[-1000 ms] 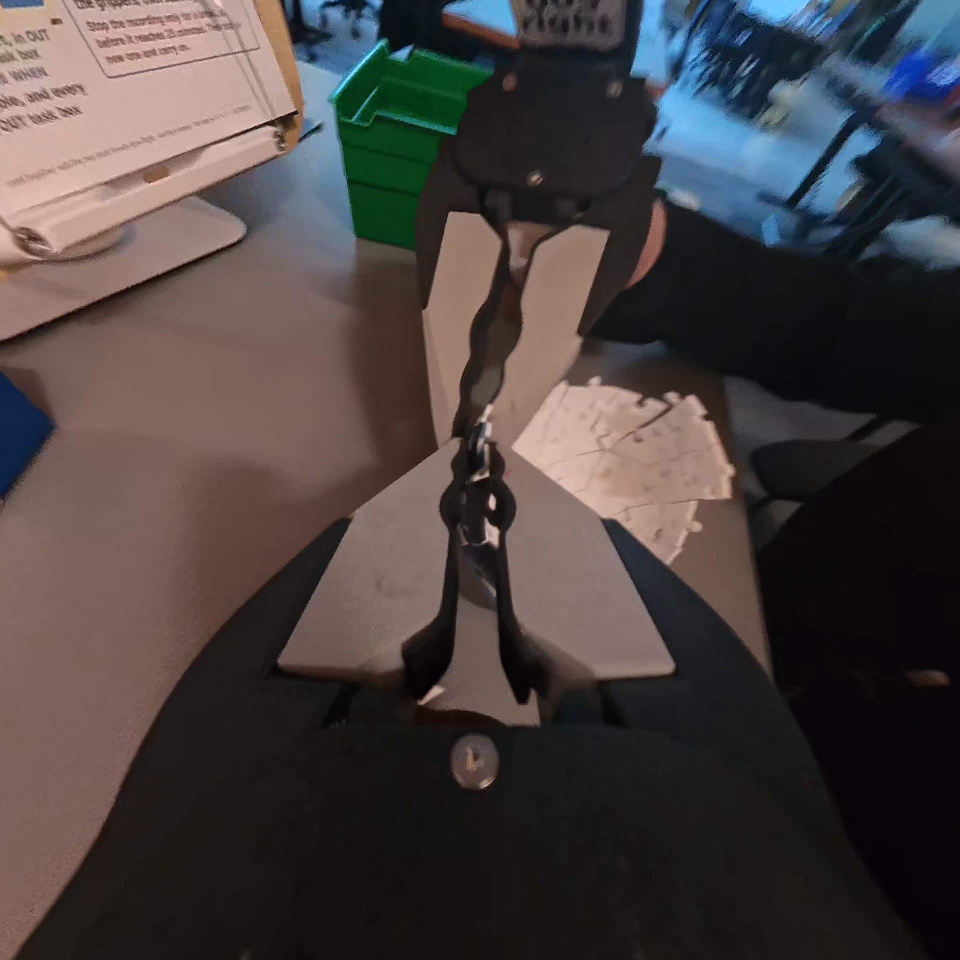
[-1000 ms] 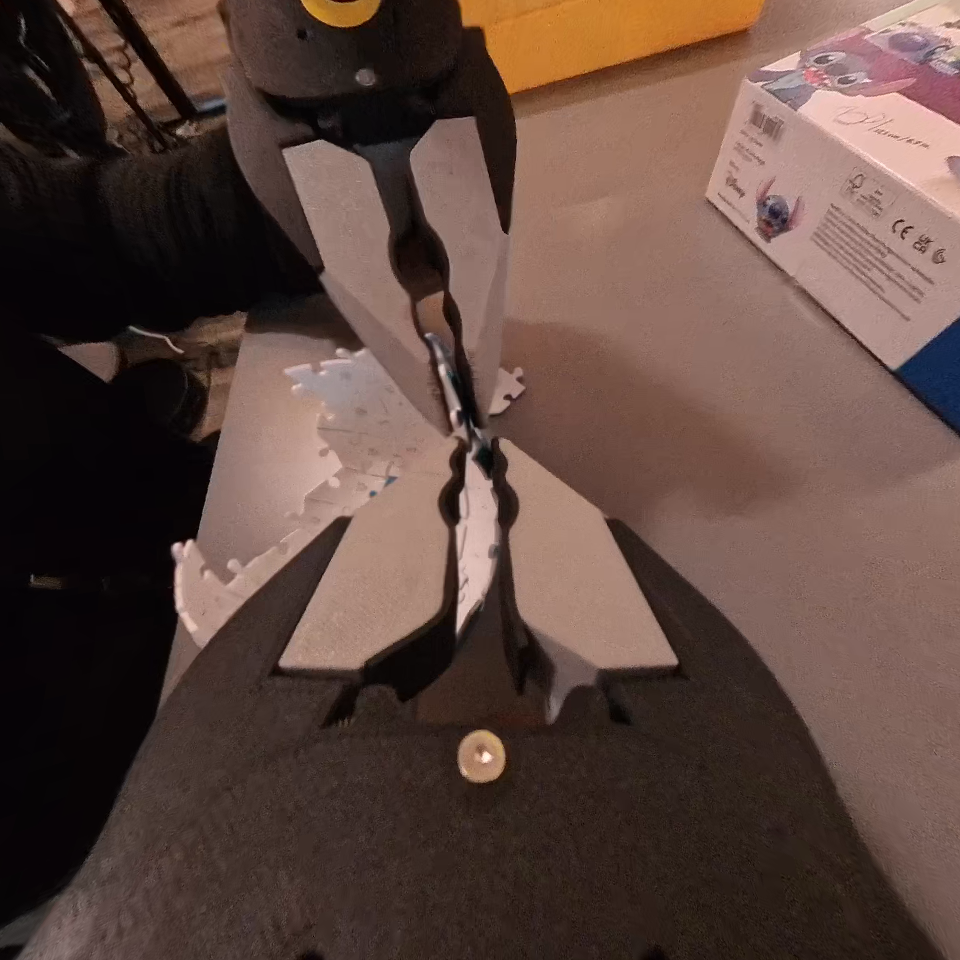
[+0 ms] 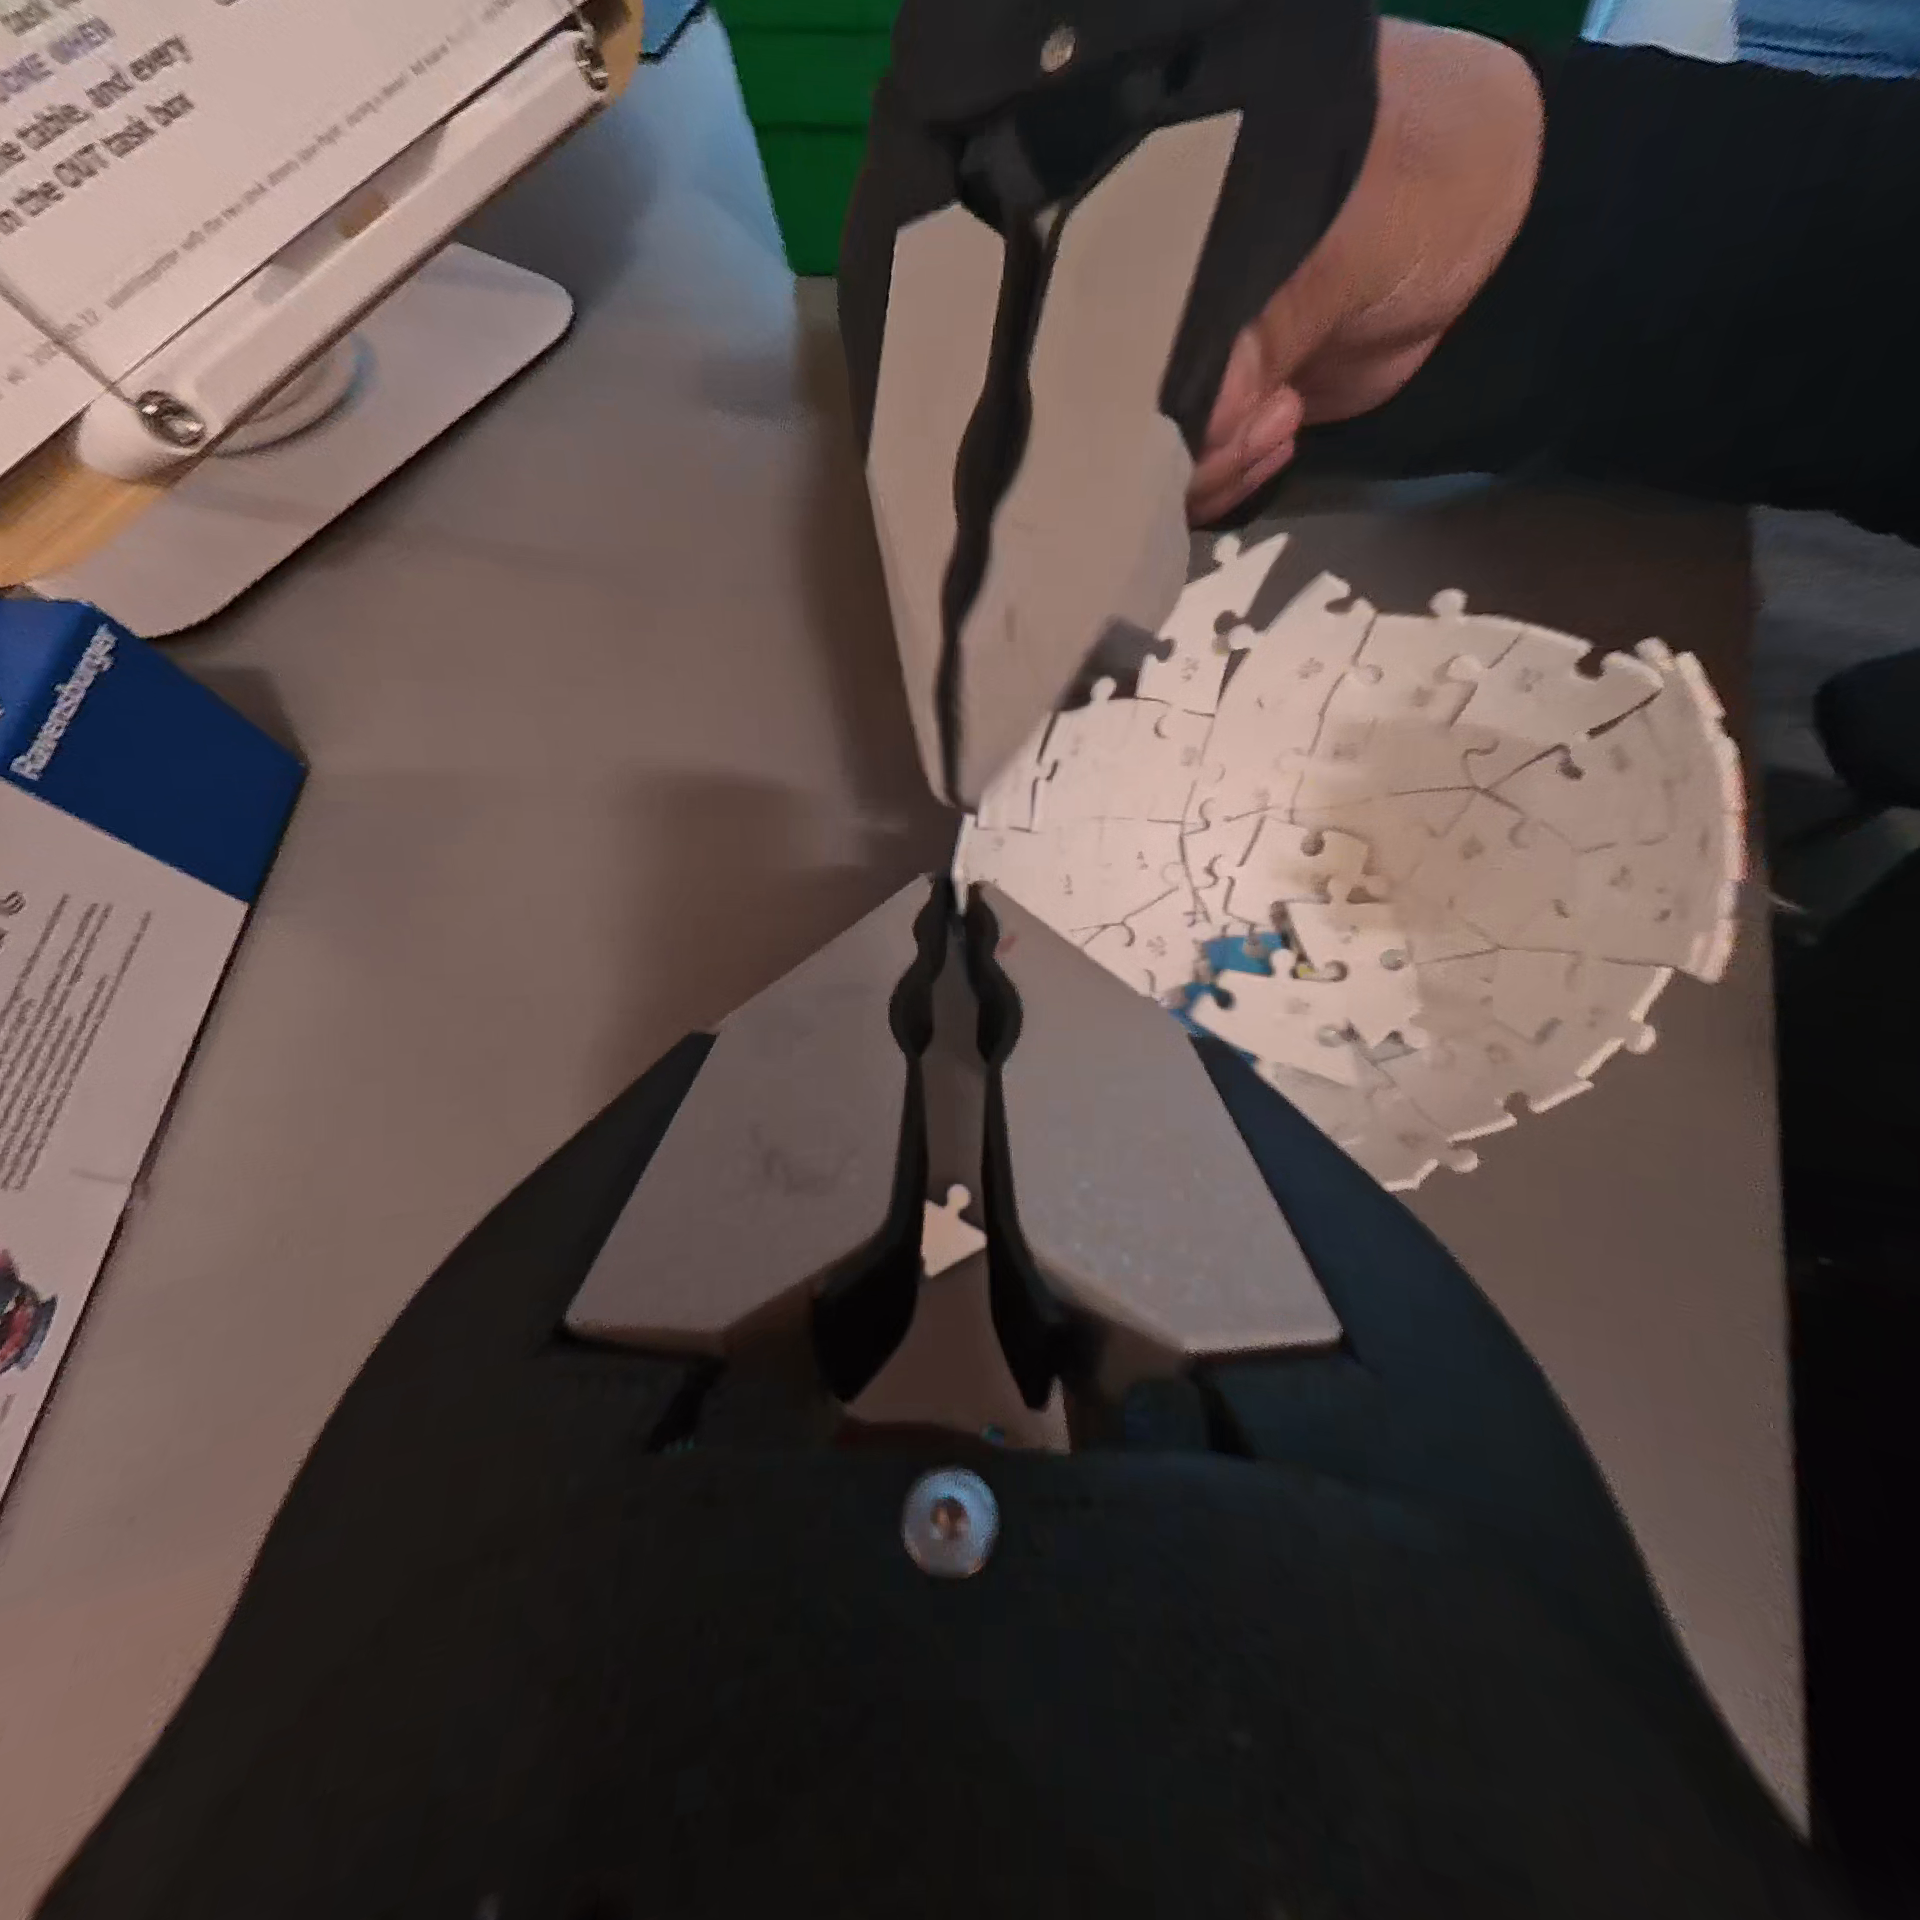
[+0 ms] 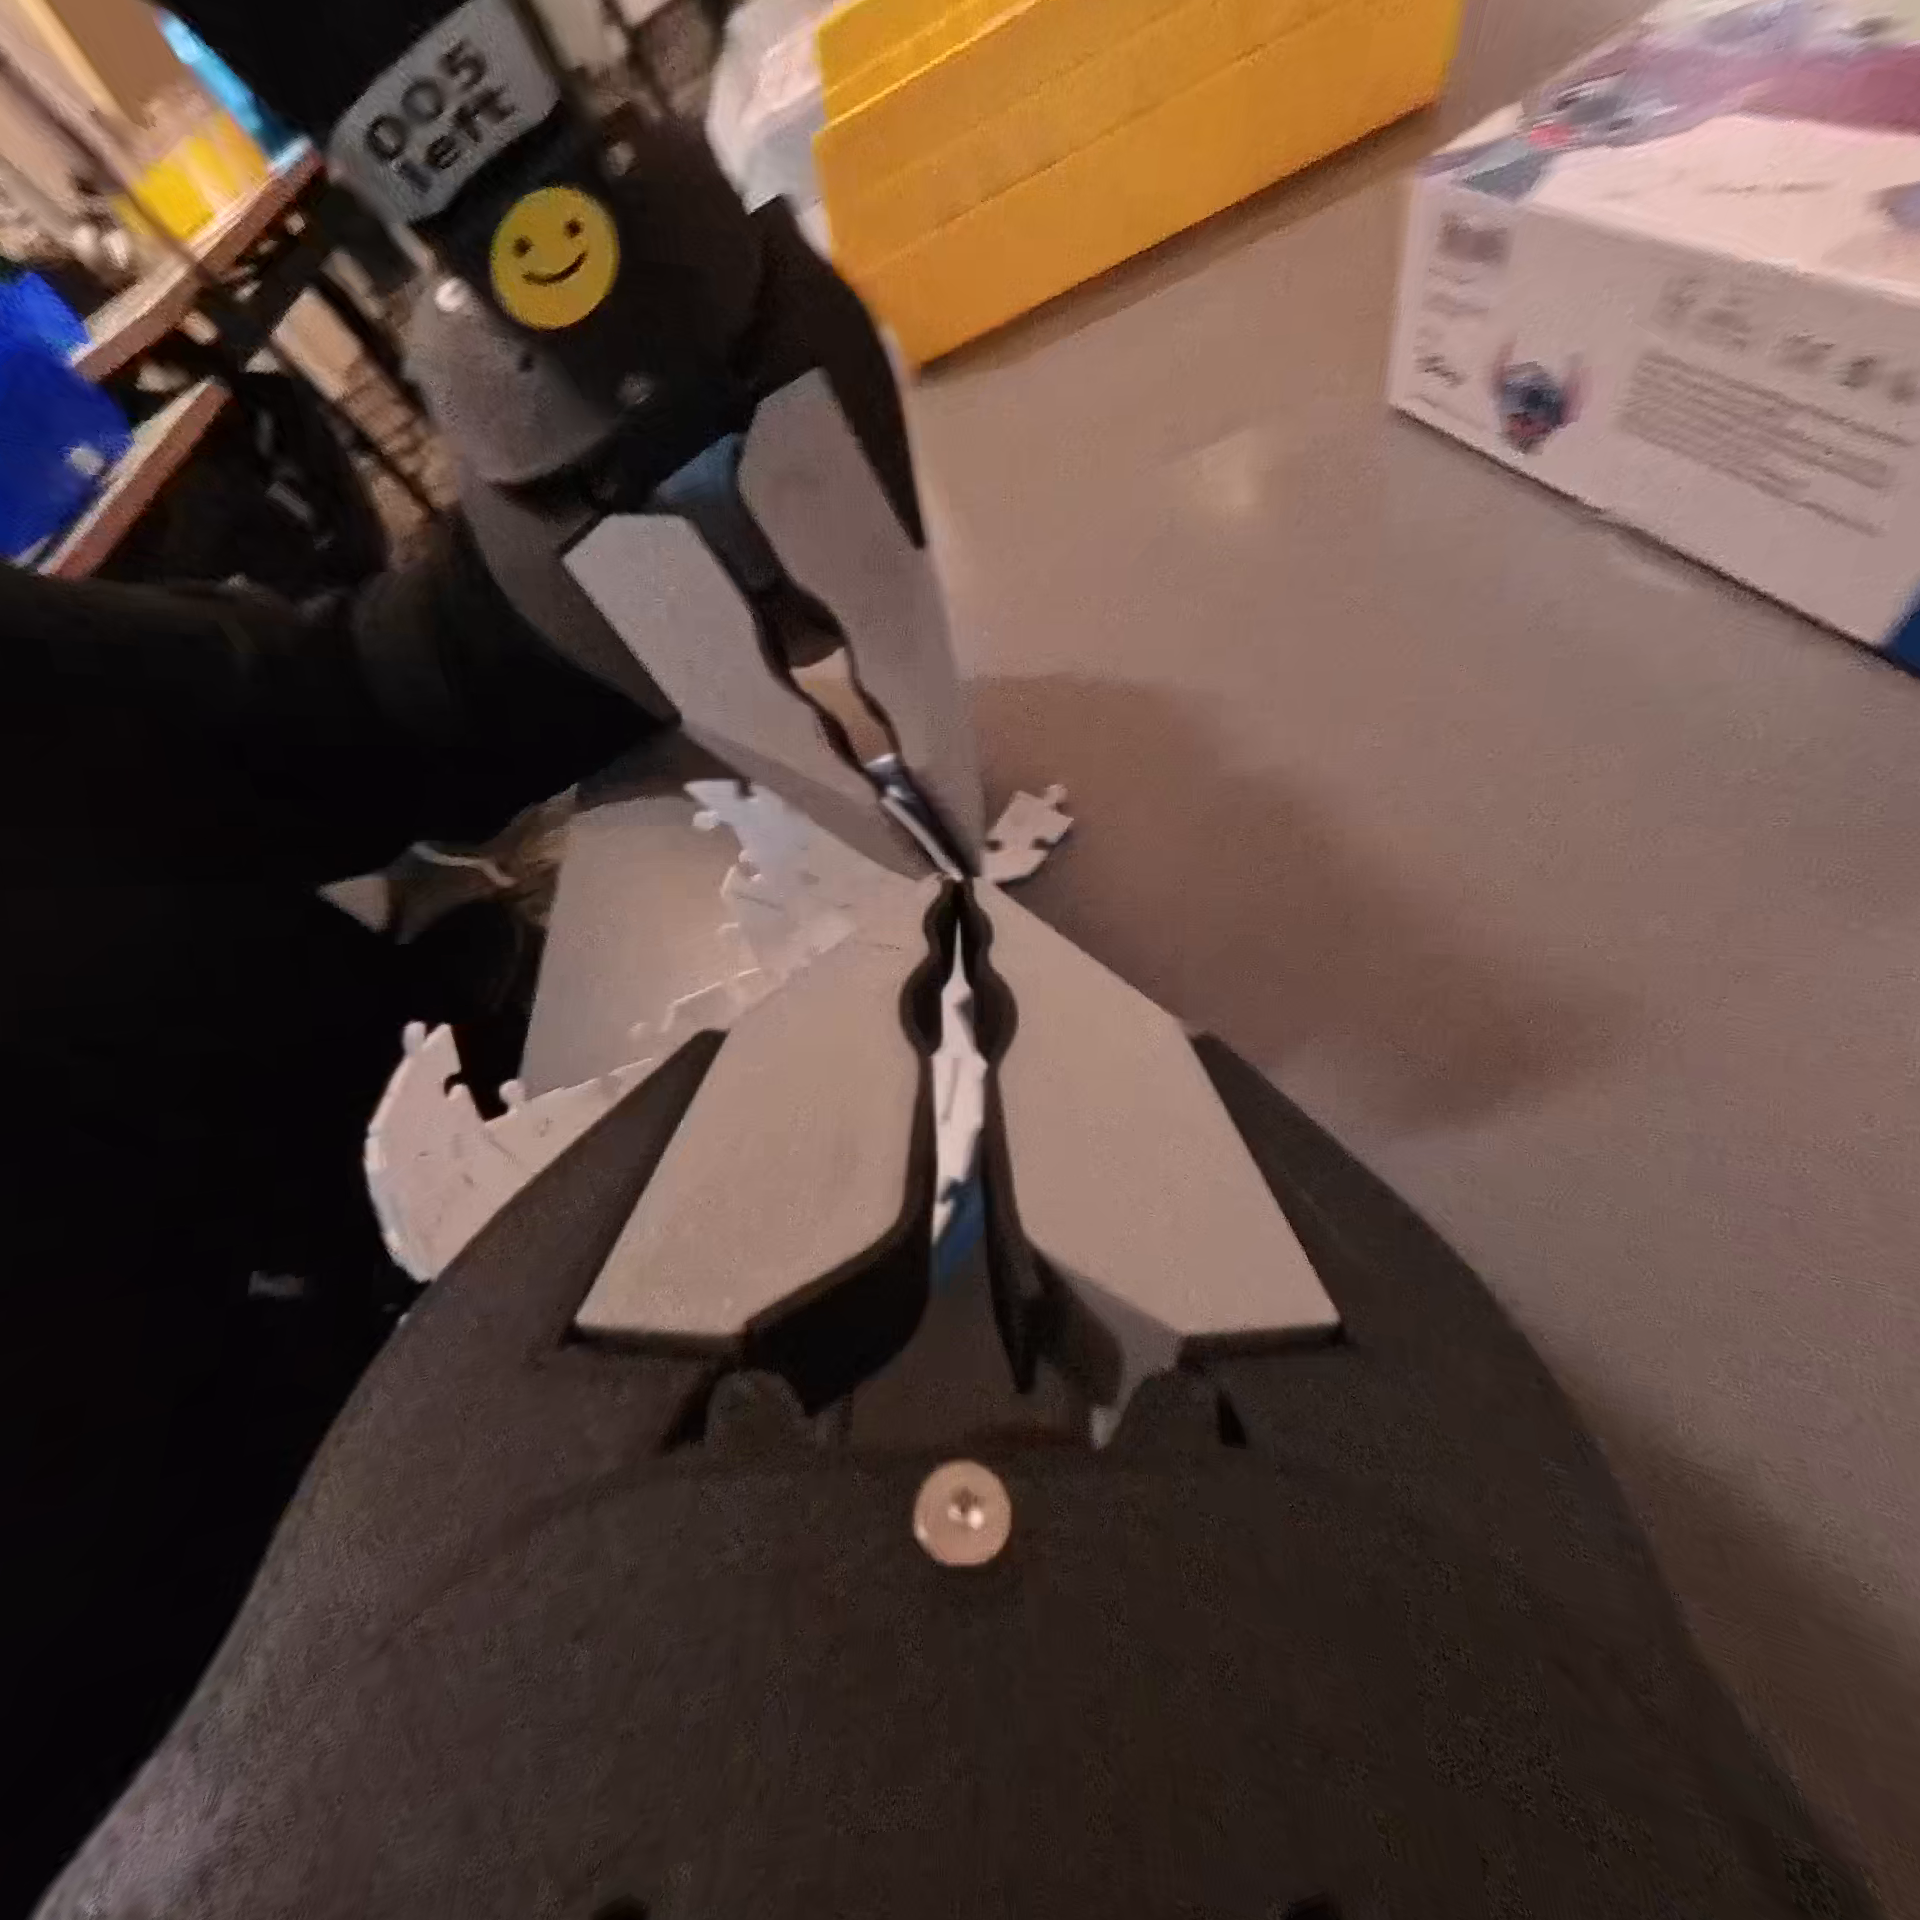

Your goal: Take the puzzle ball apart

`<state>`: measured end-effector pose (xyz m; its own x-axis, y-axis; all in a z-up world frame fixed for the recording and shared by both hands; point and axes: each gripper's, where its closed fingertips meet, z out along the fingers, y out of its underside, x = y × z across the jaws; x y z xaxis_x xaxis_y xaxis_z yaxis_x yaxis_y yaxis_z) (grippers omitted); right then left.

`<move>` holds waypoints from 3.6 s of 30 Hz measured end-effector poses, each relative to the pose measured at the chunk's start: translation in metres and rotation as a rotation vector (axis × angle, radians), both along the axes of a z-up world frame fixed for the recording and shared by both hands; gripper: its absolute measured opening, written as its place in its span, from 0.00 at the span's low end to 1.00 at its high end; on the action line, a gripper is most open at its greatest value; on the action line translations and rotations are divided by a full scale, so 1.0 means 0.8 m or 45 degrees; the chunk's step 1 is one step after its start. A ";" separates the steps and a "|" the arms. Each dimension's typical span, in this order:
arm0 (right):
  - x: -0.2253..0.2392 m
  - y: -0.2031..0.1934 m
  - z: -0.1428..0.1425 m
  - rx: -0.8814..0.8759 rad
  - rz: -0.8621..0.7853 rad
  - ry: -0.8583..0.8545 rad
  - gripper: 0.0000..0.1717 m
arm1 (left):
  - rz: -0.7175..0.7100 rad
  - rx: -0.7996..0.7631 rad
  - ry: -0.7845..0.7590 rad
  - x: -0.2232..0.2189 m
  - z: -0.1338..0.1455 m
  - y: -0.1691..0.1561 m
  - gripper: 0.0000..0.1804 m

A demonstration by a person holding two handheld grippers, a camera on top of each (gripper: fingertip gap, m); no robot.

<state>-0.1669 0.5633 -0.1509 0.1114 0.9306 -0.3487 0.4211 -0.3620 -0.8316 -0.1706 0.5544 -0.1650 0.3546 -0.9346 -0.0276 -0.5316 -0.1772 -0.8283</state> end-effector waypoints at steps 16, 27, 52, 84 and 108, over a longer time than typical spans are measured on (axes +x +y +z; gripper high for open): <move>-0.007 -0.006 -0.009 0.574 0.048 -0.247 0.02 | 0.049 -0.617 -0.674 0.016 0.040 0.010 0.02; -0.001 -0.008 -0.004 0.450 0.053 -0.168 0.00 | -0.011 -0.250 -0.269 0.005 0.009 0.003 0.04; 0.191 0.083 0.057 0.474 -0.645 -0.311 0.17 | -0.093 -0.297 -0.299 -0.041 0.030 -0.031 0.22; -0.027 -0.036 -0.035 0.623 0.208 -0.273 0.03 | -0.003 -0.134 -0.146 -0.018 0.002 -0.028 0.15; -0.028 -0.022 -0.036 0.781 0.104 -0.298 0.03 | 0.081 -0.109 0.032 -0.025 -0.026 -0.021 0.00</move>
